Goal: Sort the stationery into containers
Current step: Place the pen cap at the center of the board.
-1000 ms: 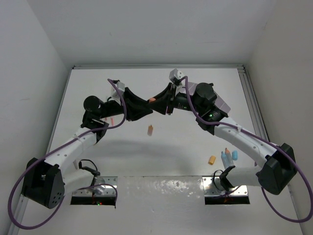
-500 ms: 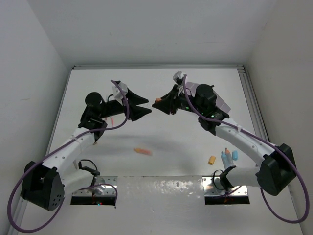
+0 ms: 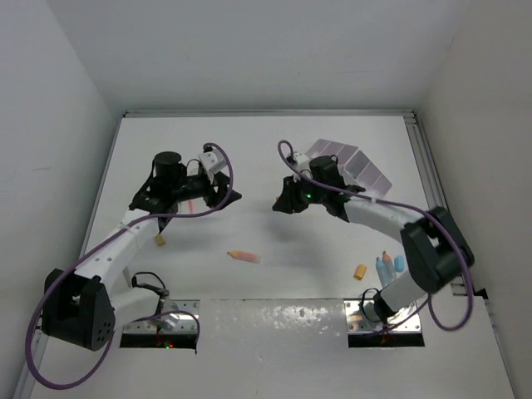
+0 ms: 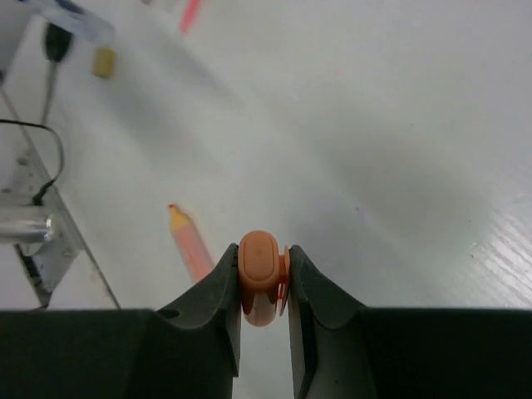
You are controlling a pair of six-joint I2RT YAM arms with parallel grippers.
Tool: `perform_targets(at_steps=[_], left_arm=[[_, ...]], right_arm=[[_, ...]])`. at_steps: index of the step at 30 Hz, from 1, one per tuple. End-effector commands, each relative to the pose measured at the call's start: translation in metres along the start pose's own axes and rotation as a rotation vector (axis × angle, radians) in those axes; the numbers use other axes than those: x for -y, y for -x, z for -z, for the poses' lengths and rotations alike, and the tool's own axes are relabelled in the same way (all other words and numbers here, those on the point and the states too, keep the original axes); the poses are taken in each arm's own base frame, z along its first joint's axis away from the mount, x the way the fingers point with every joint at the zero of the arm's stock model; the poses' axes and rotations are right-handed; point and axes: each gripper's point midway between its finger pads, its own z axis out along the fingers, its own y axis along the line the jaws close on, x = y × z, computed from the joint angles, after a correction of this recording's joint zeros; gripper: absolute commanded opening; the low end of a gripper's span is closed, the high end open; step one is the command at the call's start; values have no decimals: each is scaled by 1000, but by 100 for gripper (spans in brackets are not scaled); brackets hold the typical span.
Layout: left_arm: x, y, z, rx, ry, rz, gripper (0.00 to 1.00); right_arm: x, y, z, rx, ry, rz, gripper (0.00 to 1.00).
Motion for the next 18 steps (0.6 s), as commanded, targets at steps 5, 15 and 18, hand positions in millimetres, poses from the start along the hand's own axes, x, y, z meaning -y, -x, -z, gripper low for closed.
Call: perform_targets(at_steps=[5, 15, 18], left_arm=[[-36, 18, 33, 122, 315, 117, 54], [-47, 28, 52, 197, 408, 179, 55], [-45, 28, 53, 216, 411, 212, 55]], right_arm=[[24, -49, -48, -360, -112, -24, 11], [17, -65, -86, -363, 22, -133, 29], [27, -66, -86, -375, -6, -158, 40]])
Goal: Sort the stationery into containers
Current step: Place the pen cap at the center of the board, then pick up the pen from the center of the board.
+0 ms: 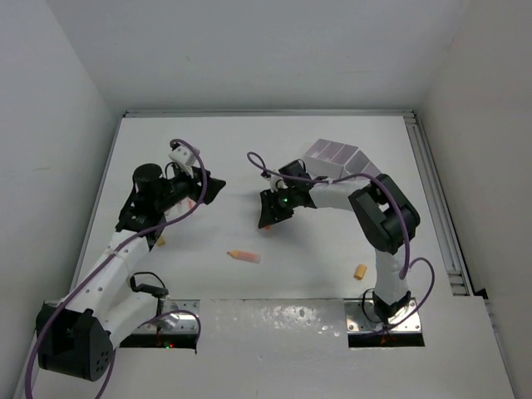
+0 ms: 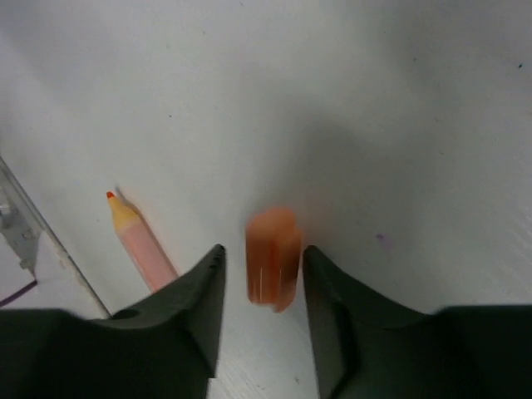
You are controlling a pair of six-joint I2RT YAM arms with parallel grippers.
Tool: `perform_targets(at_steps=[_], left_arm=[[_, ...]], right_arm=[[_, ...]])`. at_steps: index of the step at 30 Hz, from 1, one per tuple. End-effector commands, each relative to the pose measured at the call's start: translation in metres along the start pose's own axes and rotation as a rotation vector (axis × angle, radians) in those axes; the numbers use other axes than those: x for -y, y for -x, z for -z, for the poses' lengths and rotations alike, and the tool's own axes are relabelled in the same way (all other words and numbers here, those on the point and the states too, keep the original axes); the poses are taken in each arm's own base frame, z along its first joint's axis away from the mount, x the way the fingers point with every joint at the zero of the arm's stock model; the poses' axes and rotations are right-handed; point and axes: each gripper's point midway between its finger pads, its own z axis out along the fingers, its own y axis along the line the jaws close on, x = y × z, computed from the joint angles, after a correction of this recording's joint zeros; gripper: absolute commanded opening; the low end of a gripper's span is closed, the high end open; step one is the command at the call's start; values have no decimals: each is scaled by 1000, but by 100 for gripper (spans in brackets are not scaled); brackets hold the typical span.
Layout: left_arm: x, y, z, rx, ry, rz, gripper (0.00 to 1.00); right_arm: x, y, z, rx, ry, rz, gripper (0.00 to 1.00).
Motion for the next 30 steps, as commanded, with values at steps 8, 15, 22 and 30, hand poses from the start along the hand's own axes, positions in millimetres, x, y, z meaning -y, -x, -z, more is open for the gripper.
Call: perform_targets(at_steps=[8, 15, 22, 30], left_arm=[[-1, 18, 2, 81, 9, 35, 56], [-6, 22, 1, 99, 16, 9, 56], [-37, 40, 20, 170, 206, 23, 56], [-65, 59, 50, 265, 391, 29, 56]], right_arm=[[34, 26, 23, 90, -97, -69, 51], [5, 39, 51, 126, -164, 183, 39], [-60, -12, 35, -17, -107, 569, 52], [-89, -55, -7, -179, -106, 754, 61]])
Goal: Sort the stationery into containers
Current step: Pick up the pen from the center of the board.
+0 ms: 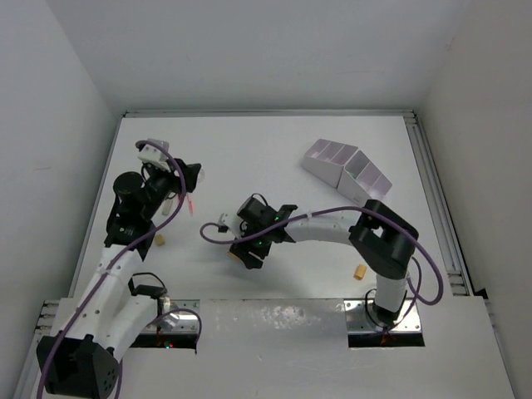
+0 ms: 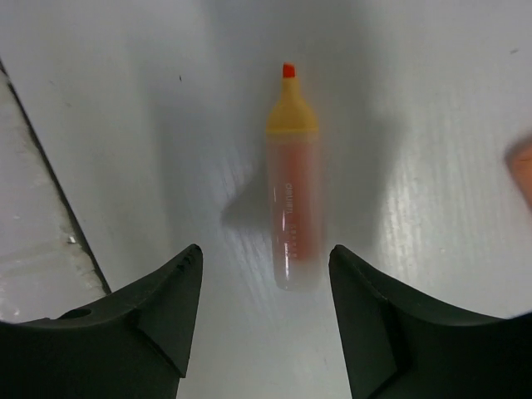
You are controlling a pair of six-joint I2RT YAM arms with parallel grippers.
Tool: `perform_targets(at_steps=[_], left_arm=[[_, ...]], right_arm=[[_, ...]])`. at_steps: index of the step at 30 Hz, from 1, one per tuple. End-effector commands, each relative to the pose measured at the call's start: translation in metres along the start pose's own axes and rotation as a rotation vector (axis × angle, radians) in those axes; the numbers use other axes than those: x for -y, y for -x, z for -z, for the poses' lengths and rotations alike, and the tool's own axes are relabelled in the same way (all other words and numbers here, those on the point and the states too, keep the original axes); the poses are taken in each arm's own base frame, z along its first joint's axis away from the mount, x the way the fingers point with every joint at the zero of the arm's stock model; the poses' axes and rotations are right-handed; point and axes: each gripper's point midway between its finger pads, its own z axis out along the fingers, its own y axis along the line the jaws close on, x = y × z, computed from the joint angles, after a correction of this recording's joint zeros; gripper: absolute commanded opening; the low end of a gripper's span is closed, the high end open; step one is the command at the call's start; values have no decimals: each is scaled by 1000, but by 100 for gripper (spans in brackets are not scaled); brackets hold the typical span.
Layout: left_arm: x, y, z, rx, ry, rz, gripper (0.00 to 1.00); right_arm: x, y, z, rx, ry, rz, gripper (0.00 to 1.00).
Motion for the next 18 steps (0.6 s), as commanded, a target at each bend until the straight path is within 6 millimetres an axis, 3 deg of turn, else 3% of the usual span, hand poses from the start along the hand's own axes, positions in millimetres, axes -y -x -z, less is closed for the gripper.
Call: perform_targets(at_steps=[1, 6, 11, 13, 14, 18], left_arm=[[-18, 18, 7, 69, 89, 1, 56], [-20, 11, 12, 46, 80, -6, 56], [-14, 6, 10, 22, 29, -44, 56], [-4, 2, 9, 8, -43, -94, 57], [-2, -4, 6, -14, -75, -142, 57], [20, -34, 1, -126, -267, -196, 58]], right_arm=[[11, 9, -2, -4, -79, 52, 61], [25, -1, -18, -37, -159, 15, 53], [31, -24, -22, -77, -213, -47, 25], [31, -29, -16, -70, -228, -45, 14], [32, -30, -14, -66, -233, -43, 3], [31, -35, 8, -41, -242, -34, 0]])
